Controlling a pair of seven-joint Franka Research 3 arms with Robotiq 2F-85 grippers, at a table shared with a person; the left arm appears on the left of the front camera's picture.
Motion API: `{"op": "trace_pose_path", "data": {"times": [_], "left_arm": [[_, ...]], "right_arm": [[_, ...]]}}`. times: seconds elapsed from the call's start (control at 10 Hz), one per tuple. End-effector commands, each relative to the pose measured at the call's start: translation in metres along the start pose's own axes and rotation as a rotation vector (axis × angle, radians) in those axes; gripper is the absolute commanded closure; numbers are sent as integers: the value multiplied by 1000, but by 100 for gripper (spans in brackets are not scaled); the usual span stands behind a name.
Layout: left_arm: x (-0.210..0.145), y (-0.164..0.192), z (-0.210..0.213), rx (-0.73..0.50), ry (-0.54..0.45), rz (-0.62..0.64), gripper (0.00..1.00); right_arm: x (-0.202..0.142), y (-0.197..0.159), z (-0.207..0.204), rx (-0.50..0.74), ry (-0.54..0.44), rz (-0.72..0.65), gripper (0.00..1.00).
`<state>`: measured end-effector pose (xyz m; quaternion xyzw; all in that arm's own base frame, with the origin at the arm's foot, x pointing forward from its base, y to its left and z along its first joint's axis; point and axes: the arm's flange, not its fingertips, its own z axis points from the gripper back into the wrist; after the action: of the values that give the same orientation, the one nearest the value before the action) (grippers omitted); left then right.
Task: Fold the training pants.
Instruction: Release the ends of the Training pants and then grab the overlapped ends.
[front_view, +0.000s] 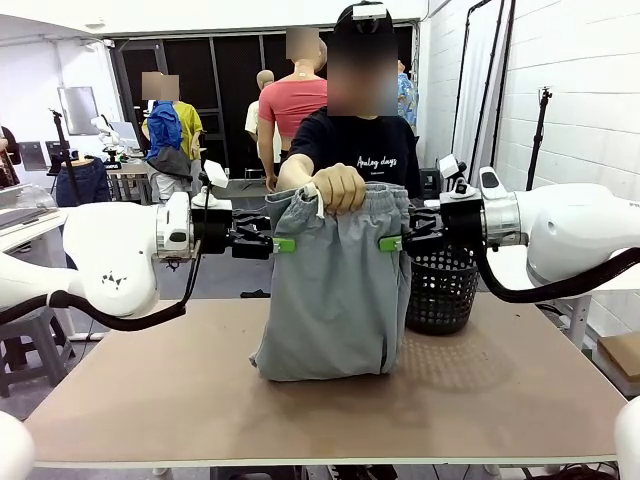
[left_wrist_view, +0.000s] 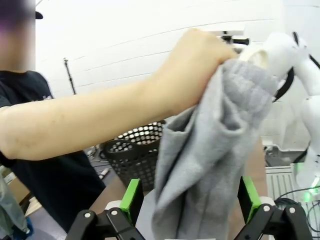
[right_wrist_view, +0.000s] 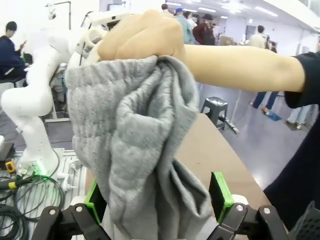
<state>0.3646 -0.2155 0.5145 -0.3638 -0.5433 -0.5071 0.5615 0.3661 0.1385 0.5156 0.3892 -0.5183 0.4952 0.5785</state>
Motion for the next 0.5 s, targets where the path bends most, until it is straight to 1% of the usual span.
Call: {"op": "trace_pose_path", "data": {"times": [0.0, 0.2, 0.3, 0.4], "left_arm": [[-23, -26, 22, -96, -7, -27, 0], [-22, -23, 12, -153, 8, -35, 0], [-23, -22, 10, -159, 26, -32, 0], [-23, -22, 8, -160, 22, -29, 0]], "right_arm": [[-13, 20, -4, 38, 7, -3, 0], [-14, 22, -9, 71, 17, 0, 0], [-16, 24, -11, 99, 21, -10, 0], [-20, 24, -9, 97, 29, -17, 0]]}}
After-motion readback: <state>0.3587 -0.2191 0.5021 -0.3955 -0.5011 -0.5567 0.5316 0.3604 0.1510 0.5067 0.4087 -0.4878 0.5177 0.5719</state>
